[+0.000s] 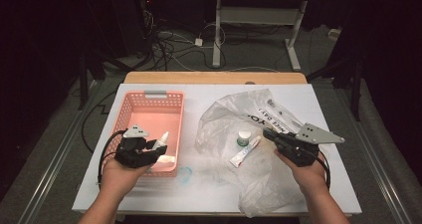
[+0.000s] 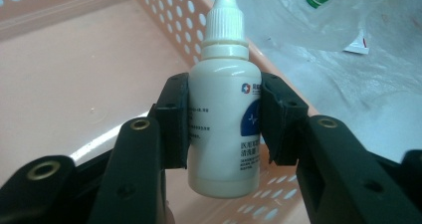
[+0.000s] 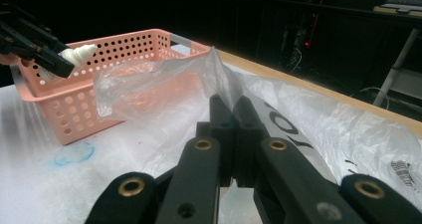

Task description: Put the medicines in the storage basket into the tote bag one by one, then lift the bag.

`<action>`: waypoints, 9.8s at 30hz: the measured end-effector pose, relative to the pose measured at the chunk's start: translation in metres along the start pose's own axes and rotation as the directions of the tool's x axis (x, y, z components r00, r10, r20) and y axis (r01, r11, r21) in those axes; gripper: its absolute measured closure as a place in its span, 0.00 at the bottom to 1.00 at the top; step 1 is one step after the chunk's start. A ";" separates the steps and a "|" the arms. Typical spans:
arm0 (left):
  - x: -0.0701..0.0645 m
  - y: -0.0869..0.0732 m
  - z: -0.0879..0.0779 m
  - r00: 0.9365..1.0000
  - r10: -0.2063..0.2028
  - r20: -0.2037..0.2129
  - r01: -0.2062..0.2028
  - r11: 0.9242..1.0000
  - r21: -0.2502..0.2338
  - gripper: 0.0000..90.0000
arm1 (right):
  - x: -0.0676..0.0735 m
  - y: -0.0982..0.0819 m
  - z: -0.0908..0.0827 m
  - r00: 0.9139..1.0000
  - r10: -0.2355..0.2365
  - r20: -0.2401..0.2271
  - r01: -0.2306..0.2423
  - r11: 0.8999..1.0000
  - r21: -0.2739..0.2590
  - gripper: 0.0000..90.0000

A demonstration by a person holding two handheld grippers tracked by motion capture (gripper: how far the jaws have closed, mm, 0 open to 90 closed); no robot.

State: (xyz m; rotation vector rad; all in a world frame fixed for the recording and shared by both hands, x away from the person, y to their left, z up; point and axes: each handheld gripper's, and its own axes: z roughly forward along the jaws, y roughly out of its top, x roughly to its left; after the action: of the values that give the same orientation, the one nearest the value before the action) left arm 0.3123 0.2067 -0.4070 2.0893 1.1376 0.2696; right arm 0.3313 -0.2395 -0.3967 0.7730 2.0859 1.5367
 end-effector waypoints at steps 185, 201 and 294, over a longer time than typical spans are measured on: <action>-0.132 -0.014 0.128 0.963 0.228 0.141 -0.223 0.974 -0.048 0.98 | 0.003 -0.007 -0.018 0.999 0.027 0.023 -0.027 1.000 -0.006 1.00; -0.125 -0.016 0.117 0.974 0.178 0.137 -0.153 0.973 -0.175 0.98 | 0.005 -0.002 -0.020 1.000 0.005 0.024 -0.004 1.000 -0.024 1.00; -0.119 0.112 0.031 0.970 0.230 -0.085 -0.235 0.778 -0.582 0.98 | 0.001 0.056 0.012 0.988 0.018 0.153 0.013 0.979 -0.202 1.00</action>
State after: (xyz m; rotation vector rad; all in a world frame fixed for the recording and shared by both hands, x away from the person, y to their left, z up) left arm 0.3297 0.0580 -0.3342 1.6525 0.6688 0.6646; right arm 0.3484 -0.2180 -0.3468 0.7921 1.7857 1.6063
